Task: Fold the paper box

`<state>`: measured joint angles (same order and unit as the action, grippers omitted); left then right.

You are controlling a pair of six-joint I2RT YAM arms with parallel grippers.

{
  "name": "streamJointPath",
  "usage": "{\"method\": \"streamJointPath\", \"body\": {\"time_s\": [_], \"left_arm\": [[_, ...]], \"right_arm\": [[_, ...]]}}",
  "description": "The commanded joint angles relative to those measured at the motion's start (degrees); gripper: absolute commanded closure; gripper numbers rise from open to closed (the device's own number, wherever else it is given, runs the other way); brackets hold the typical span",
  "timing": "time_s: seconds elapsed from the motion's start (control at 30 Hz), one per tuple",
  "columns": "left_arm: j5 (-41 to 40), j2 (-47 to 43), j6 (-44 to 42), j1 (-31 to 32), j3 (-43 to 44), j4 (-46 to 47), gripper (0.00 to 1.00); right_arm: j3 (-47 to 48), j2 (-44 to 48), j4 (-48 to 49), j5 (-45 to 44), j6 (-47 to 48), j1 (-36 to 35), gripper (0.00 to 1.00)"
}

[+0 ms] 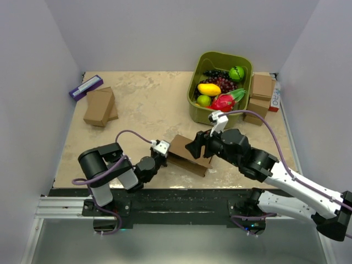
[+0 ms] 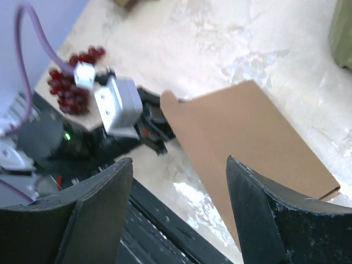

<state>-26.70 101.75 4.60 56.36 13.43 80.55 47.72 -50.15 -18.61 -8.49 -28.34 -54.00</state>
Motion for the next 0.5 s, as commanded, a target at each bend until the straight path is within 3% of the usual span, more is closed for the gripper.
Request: {"method": "streamJointPath", "body": {"time_s": [0.0, 0.03, 0.23, 0.47], "left_arm": [[2.2, 1.2, -2.2, 0.6, -3.1, 7.5, 1.00], [2.7, 0.5, -1.6, 0.6, -3.6, 7.6, 1.00], [5.7, -8.2, 3.4, 0.6, -6.9, -0.2, 0.67], [8.9, -22.5, 7.7, 0.7, -8.6, -15.9, 0.47]], "right_arm": [[1.2, -2.4, 4.2, -9.3, -5.9, 0.1, 0.33], [0.4, -3.5, 5.9, -10.2, -6.7, 0.0, 0.35], [-6.1, -11.7, 16.4, -8.9, -12.2, 0.0, 0.51], [-11.7, -16.6, 20.7, -7.1, -15.5, 0.0, 0.55]]}}
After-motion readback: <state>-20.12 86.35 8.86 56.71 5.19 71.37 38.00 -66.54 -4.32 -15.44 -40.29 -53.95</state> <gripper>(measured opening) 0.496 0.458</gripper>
